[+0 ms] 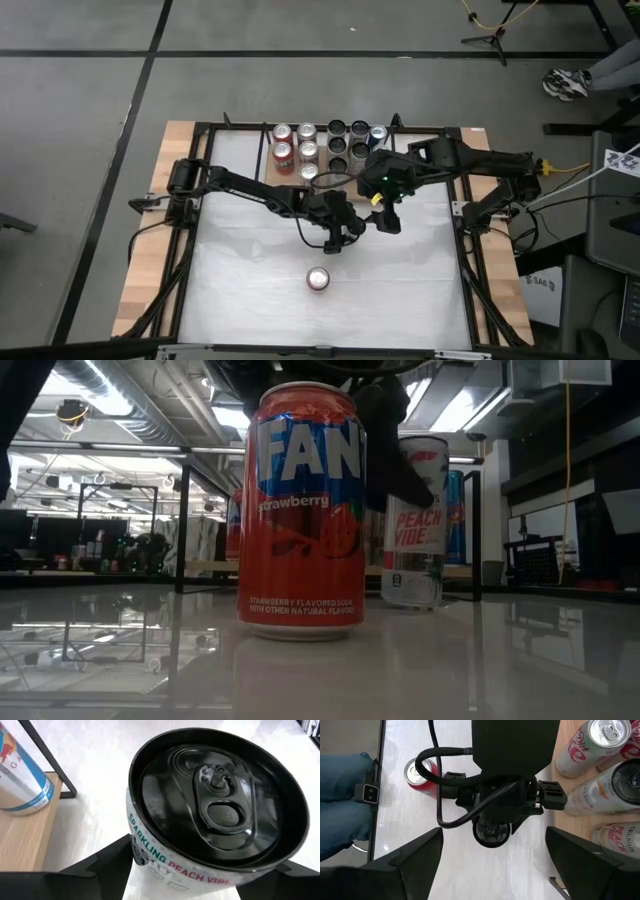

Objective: Place canned beverage on shelf
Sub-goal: Put the white pink soda can onto the shelf aligned with the other white pink soda cans

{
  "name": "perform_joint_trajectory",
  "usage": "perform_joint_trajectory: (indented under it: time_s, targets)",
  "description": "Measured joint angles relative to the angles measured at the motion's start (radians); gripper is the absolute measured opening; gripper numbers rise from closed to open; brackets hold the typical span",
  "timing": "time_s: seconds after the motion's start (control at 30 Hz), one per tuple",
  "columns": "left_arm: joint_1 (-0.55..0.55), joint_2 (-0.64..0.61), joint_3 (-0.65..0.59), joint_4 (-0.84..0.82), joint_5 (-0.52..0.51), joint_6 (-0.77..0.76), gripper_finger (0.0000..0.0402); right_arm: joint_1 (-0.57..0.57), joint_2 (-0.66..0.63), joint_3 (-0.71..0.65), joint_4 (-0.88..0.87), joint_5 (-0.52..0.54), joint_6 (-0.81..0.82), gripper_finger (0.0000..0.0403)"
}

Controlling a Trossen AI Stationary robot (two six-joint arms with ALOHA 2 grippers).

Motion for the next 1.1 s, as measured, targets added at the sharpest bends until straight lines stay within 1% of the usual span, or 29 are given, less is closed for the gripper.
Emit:
perform_joint_trajectory:
  time_s: [0.47, 0.53, 0.83, 0.93, 1.1]
  targets:
    - [0.000, -0.003, 0.001, 0.005, 0.000, -0.003, 0.0331, 0.000, 0.000, 0.000, 0.000, 0.000, 0.000, 0.0347]
    - [0.000, -0.004, 0.001, 0.004, 0.001, -0.025, 0.0337, 0.000, 0.000, 0.000, 0.000, 0.000, 0.000, 0.0347]
    - [0.000, -0.073, 0.001, -0.025, 0.010, -0.022, 0.0338, 0.000, 0.000, 0.000, 0.000, 0.000, 0.006, 0.0347]
    - [0.000, -0.111, 0.001, -0.083, 0.010, -0.020, 0.0335, 0.000, 0.000, 0.000, 0.000, 0.000, 0.008, 0.0347]
    - [0.000, -0.183, 0.000, -0.240, 0.010, -0.019, 0.0335, 0.000, 0.000, 0.000, -0.001, 0.001, 0.011, 0.0347]
